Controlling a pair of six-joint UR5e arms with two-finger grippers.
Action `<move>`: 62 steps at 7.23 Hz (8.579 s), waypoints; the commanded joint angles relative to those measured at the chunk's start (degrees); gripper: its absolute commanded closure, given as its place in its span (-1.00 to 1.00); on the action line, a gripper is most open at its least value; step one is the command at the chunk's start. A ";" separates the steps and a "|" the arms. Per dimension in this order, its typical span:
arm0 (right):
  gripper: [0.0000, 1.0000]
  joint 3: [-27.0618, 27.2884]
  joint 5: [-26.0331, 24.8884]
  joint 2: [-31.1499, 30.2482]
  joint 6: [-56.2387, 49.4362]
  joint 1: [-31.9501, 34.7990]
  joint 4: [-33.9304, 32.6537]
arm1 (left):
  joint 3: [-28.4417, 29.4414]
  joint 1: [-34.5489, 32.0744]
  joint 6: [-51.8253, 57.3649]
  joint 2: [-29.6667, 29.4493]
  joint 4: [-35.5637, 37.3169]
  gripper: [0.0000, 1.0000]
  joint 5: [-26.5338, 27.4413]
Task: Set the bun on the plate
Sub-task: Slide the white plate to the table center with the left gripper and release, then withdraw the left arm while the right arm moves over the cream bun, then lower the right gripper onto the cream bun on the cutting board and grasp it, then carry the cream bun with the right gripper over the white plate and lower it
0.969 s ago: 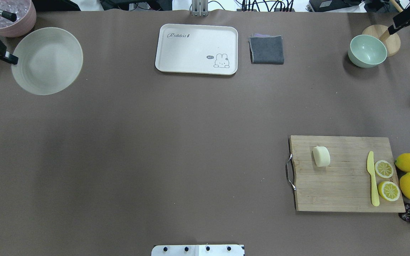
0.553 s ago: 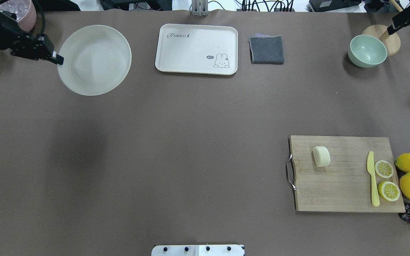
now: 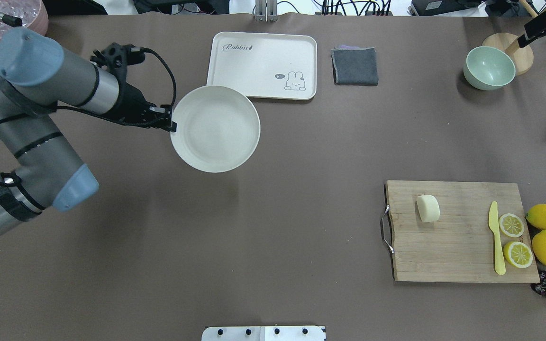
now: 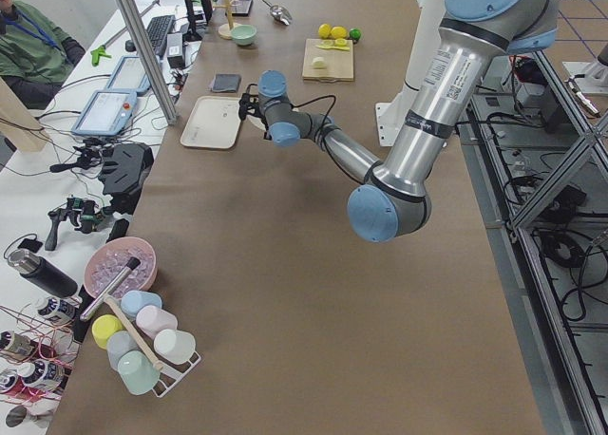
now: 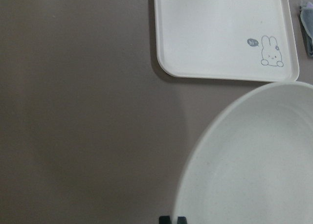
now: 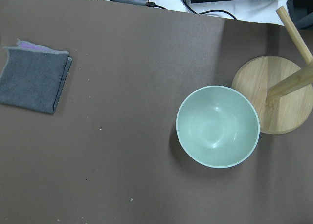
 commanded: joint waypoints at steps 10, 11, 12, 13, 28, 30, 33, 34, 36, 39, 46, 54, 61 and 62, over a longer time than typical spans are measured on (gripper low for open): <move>-1.00 2.83 6.70 -2.76 -0.07 -0.45 -0.20 | -0.18 10.81 -2.95 -2.98 -1.10 -0.94 18.51; -1.00 2.92 6.96 -2.66 -0.15 -1.68 -0.11 | -0.27 7.92 -2.95 -2.80 -1.02 -0.94 18.42; -1.00 3.44 6.96 -2.31 -0.16 -2.99 -0.11 | -1.40 3.88 -2.42 -1.58 -1.02 -0.94 17.03; -1.00 4.32 7.57 -2.66 -0.07 -3.70 -0.11 | -1.59 -1.46 -0.07 -0.27 -0.93 -0.94 10.93; -1.00 12.76 -6.92 -11.63 24.80 -34.02 0.85 | 2.10 -19.01 20.96 5.90 -1.02 -0.94 2.08; -1.00 12.67 -8.59 -11.36 26.21 -35.88 0.94 | 2.10 -18.83 20.78 5.29 -1.02 -0.94 2.25; -0.96 12.67 -8.86 -11.89 26.30 -36.93 0.85 | 2.28 -17.35 20.87 5.11 -1.10 -0.94 5.58; -0.86 12.67 -9.29 -12.32 26.30 -36.93 0.85 | 2.28 -16.73 20.78 4.85 -1.10 -0.94 6.63; -0.86 12.59 -9.74 -13.03 25.86 -37.02 0.85 | 2.19 -16.28 20.70 4.67 -1.10 -0.94 6.65; -0.31 12.41 -9.65 -13.29 26.30 -37.55 2.94 | 2.10 -15.23 20.70 4.58 -1.19 -0.94 7.88; 1.00 16.02 -10.26 -11.75 26.39 -34.74 9.29 | 1.84 -14.61 19.73 3.88 -1.02 -0.94 7.88; 1.00 0.20 -20.62 19.83 26.47 -40.34 9.47 | 5.62 -14.53 19.73 2.21 -1.10 -0.95 7.61; -0.99 -1.92 -25.38 21.42 27.26 -48.09 10.52 | 4.91 -16.37 19.73 2.21 -2.95 -0.95 7.96; -1.00 -1.66 -25.30 21.51 28.14 -48.27 10.78 | 4.83 -16.63 19.73 1.25 -3.91 -0.95 8.22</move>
